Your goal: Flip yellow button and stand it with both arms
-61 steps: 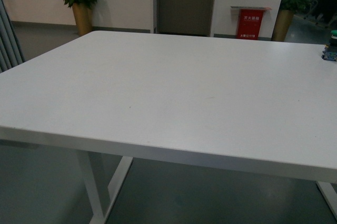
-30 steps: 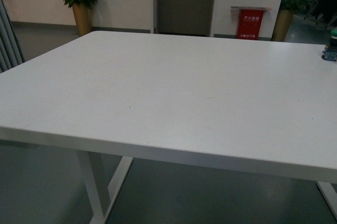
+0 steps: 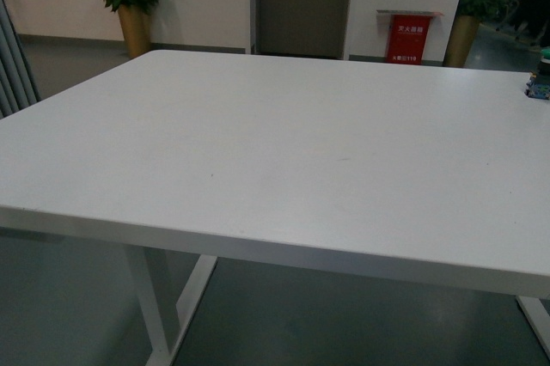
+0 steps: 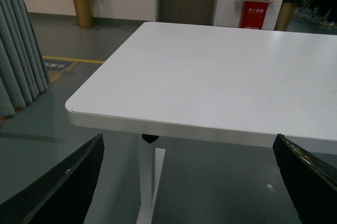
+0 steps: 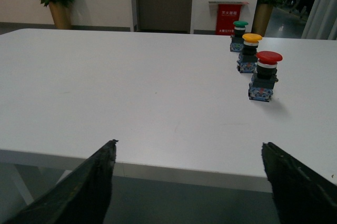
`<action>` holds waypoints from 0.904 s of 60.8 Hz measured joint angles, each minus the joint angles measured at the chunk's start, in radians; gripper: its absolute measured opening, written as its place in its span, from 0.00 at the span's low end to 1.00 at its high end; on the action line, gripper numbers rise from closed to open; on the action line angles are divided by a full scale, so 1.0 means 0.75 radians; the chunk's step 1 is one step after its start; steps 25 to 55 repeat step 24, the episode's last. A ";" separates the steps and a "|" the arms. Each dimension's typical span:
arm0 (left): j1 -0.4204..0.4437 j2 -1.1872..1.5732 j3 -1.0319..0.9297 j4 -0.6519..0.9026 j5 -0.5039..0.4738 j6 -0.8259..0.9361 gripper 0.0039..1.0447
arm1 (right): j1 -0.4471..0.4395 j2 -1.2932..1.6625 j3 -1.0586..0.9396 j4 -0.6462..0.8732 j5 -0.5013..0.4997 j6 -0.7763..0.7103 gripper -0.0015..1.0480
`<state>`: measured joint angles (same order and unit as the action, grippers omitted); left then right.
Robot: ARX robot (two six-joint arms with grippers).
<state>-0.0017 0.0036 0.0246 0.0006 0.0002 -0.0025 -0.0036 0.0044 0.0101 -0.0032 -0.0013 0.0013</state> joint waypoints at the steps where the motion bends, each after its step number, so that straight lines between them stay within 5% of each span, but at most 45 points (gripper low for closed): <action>1: 0.000 0.000 0.000 0.000 -0.001 0.000 0.94 | 0.000 0.000 0.000 0.000 0.000 0.000 0.84; 6: 0.000 0.000 0.000 0.000 0.000 0.000 0.94 | 0.000 0.000 0.000 0.000 0.000 0.002 0.95; 55: 0.000 0.000 0.000 0.000 -0.001 0.000 0.94 | 0.000 0.000 0.000 0.000 0.000 0.001 0.93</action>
